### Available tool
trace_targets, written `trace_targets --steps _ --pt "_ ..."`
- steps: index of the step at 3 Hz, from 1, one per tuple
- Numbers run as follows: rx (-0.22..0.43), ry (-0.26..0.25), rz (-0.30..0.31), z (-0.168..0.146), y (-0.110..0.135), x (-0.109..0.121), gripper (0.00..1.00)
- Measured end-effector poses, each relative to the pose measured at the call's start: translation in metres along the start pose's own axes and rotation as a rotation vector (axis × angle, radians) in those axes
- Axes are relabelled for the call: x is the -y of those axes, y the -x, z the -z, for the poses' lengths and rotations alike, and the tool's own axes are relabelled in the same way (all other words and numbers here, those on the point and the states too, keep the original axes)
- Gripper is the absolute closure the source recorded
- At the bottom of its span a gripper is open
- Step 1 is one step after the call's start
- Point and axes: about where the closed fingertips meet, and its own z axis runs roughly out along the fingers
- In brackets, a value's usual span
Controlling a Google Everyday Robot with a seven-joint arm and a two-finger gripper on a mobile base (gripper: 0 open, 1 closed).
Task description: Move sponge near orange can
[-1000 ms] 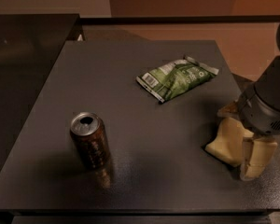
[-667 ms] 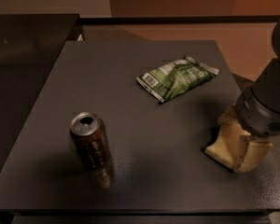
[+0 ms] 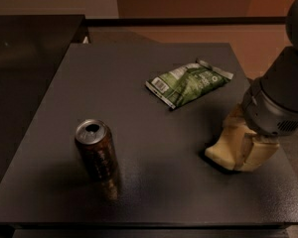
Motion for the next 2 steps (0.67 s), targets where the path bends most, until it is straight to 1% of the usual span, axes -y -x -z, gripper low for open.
trace_targets --steps 1,2 --pt "0.026 -0.022 0.018 0.010 0.039 0.001 1.00" --pt "0.049 -0.024 0.048 0.011 0.081 -0.002 1.00"
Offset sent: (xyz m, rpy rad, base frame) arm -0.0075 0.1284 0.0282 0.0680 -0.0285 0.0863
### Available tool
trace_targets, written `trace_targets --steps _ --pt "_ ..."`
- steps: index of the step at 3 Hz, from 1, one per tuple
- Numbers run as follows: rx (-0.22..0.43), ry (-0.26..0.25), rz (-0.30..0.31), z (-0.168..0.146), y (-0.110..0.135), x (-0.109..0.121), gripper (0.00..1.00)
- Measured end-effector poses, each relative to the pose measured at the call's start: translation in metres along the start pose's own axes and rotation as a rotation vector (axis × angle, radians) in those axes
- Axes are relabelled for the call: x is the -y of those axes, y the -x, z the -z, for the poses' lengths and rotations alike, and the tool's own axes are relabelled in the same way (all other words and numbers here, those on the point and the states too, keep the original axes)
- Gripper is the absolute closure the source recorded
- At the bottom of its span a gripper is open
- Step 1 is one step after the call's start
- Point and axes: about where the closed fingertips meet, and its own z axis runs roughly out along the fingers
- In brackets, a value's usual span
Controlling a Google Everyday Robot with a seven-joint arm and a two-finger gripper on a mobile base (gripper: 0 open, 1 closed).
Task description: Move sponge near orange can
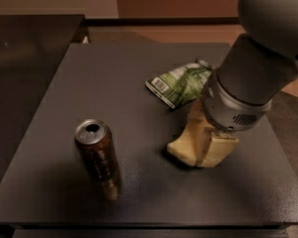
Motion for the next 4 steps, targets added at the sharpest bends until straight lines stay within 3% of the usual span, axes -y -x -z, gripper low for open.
trace_targets --steps 1,2,4 --pt "0.017 0.010 0.037 -0.009 0.040 -0.002 1.00" --pt "0.023 0.016 0.081 -0.017 0.075 -0.006 0.82" --pt "0.009 0.030 0.111 -0.037 0.101 -0.012 0.36"
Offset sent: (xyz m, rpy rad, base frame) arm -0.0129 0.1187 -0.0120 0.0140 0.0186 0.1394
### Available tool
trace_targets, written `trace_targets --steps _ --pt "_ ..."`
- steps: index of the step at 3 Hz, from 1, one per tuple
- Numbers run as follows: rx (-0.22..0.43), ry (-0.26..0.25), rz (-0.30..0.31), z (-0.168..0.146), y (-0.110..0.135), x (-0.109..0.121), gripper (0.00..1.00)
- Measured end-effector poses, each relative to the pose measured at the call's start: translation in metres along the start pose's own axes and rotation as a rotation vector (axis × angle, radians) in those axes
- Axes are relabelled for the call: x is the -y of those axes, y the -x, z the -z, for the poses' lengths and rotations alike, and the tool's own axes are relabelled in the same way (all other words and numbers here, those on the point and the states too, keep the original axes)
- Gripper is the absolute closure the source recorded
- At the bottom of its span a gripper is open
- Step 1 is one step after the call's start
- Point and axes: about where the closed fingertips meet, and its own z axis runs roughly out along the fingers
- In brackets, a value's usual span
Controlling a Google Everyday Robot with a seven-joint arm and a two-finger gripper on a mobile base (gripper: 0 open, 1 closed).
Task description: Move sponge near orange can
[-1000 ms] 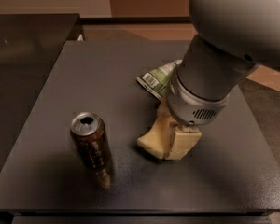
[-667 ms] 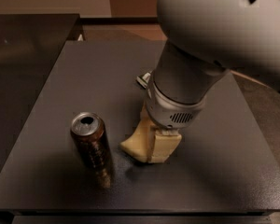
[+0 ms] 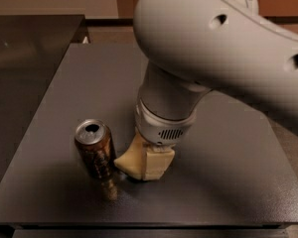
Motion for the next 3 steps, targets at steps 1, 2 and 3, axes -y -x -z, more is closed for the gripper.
trace_targets --steps 1,2,3 --pt "0.011 -0.004 -0.014 -0.0067 0.0012 -0.0007 0.13" --pt "0.011 -0.013 -0.011 -0.0035 0.0032 -0.0009 0.00" --pt "0.011 -0.013 -0.011 -0.0035 0.0032 -0.0009 0.00"
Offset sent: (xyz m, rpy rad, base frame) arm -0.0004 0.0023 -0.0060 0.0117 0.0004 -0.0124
